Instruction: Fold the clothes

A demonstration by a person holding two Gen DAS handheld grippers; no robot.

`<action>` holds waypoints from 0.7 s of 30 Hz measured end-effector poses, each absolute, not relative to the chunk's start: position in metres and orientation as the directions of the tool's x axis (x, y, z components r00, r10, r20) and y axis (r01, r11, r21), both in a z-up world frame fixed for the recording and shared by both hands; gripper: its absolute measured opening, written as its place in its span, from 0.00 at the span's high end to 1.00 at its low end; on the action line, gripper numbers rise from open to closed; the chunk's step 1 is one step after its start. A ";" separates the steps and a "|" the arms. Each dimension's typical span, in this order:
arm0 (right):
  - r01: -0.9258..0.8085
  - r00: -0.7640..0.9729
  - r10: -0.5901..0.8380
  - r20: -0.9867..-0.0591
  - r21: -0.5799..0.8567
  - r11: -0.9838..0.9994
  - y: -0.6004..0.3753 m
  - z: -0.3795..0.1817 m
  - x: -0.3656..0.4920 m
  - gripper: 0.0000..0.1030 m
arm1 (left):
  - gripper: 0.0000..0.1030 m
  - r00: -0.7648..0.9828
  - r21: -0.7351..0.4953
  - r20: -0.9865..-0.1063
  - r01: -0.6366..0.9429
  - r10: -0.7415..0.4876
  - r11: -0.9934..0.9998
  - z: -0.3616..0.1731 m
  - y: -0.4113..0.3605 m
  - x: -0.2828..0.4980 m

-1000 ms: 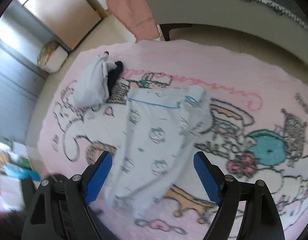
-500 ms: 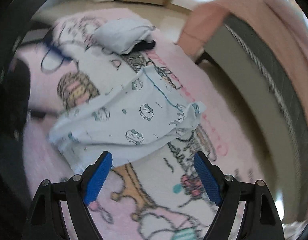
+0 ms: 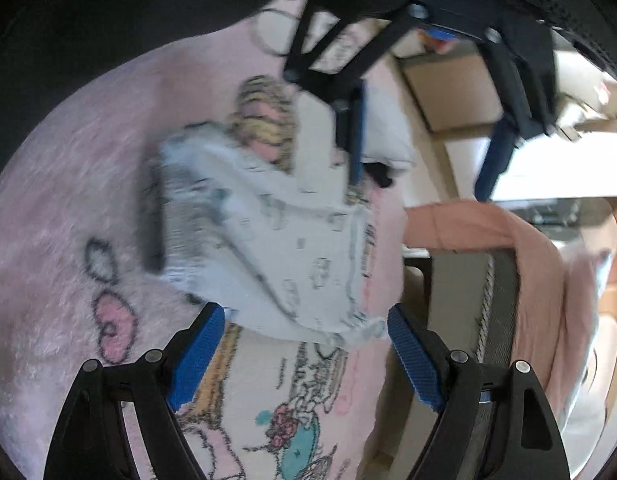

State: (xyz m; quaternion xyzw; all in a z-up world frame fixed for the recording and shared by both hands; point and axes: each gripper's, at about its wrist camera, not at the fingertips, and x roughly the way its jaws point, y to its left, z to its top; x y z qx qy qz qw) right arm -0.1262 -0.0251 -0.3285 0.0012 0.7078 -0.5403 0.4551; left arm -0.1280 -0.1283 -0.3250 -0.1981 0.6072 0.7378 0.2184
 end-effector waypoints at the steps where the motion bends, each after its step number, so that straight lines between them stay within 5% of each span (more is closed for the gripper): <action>1: 0.490 -0.582 -0.487 -0.651 -0.759 0.429 -0.024 -0.334 -0.124 0.19 | 0.22 -0.812 0.794 -0.576 -0.583 0.091 -0.170 -0.329 -0.128 -0.125; 14: 0.448 -0.551 -0.487 -0.677 -0.733 0.511 -0.025 -0.385 -0.106 0.19 | 0.22 -0.635 0.617 -0.765 -0.770 0.105 -0.164 -0.375 -0.093 -0.098; 21: 0.364 -0.549 -0.507 -0.664 -0.736 0.571 -0.020 -0.411 -0.100 0.19 | 0.22 -0.655 0.654 -0.754 -0.755 0.048 -0.035 -0.407 -0.073 -0.078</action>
